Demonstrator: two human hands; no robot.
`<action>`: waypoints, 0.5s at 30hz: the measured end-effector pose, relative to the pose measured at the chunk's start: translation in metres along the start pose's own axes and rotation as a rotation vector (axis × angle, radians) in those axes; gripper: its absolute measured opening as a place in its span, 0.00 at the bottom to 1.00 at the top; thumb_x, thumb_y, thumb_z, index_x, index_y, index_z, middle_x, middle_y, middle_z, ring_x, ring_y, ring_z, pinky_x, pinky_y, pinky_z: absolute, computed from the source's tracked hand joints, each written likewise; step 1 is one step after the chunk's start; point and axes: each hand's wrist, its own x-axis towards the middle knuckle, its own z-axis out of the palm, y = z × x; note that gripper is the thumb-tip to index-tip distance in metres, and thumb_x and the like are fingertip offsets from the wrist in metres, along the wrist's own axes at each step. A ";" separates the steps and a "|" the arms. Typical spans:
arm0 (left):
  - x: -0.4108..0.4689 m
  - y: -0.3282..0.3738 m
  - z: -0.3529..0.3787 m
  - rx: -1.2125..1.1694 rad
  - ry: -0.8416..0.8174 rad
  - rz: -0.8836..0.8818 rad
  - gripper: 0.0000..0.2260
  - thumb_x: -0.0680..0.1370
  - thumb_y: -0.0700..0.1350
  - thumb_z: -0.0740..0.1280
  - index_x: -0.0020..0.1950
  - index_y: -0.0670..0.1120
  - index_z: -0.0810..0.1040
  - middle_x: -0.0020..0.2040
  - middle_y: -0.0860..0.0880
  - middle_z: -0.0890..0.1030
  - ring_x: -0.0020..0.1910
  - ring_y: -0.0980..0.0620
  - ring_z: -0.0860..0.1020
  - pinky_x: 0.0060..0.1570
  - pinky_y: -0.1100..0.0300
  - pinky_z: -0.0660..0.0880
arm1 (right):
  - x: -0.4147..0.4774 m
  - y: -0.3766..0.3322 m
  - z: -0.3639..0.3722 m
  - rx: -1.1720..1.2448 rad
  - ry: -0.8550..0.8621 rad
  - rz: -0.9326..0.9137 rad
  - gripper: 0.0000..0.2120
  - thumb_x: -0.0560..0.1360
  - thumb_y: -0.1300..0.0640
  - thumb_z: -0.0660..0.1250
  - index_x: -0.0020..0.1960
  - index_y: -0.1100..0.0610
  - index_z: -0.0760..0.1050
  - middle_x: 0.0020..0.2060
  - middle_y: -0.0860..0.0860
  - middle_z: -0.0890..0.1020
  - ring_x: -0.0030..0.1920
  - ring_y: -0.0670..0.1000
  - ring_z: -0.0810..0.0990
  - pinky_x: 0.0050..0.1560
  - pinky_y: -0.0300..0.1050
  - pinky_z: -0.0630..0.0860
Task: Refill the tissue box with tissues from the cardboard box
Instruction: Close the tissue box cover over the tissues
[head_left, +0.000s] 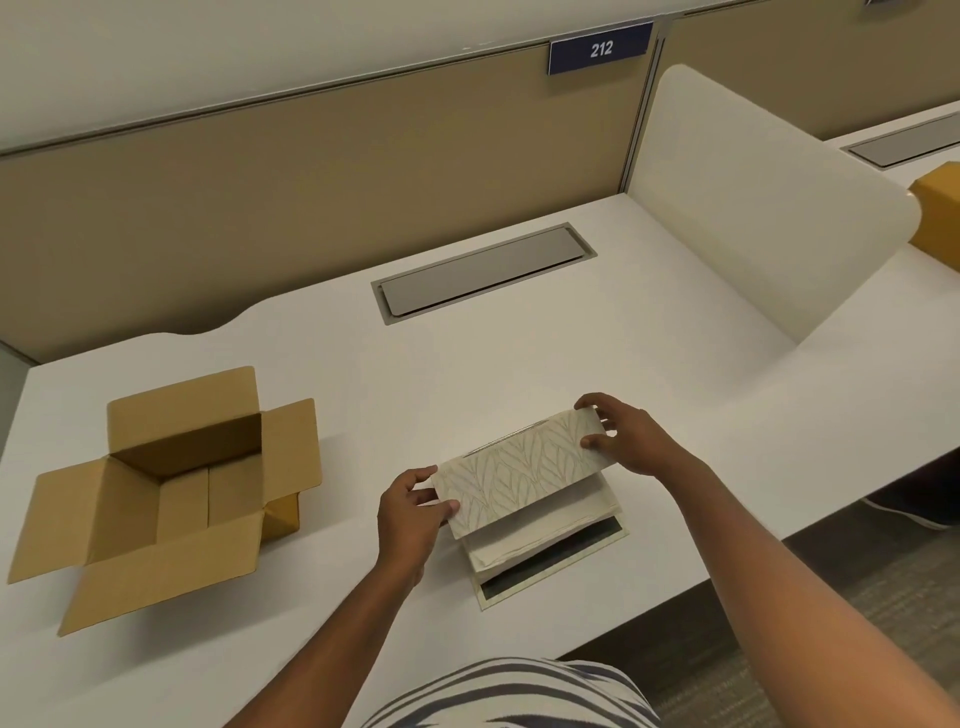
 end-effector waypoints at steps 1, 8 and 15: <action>-0.002 -0.001 0.000 -0.002 0.000 0.002 0.21 0.68 0.30 0.74 0.57 0.45 0.76 0.51 0.43 0.83 0.49 0.48 0.82 0.44 0.56 0.82 | -0.002 0.001 0.000 -0.005 0.003 -0.004 0.18 0.71 0.59 0.72 0.55 0.43 0.72 0.51 0.48 0.77 0.45 0.45 0.77 0.36 0.33 0.71; -0.014 -0.010 0.003 0.055 0.005 0.030 0.19 0.68 0.31 0.75 0.53 0.47 0.75 0.50 0.46 0.82 0.47 0.49 0.82 0.44 0.55 0.82 | -0.017 0.006 0.005 -0.025 0.033 -0.021 0.19 0.71 0.62 0.72 0.57 0.46 0.73 0.54 0.48 0.78 0.44 0.47 0.79 0.35 0.31 0.72; -0.030 -0.020 0.010 0.179 0.000 0.089 0.19 0.68 0.33 0.76 0.50 0.48 0.72 0.47 0.51 0.79 0.42 0.55 0.80 0.34 0.67 0.76 | -0.038 0.017 0.009 0.000 0.068 -0.041 0.21 0.69 0.65 0.73 0.57 0.46 0.75 0.55 0.48 0.78 0.46 0.48 0.81 0.39 0.33 0.76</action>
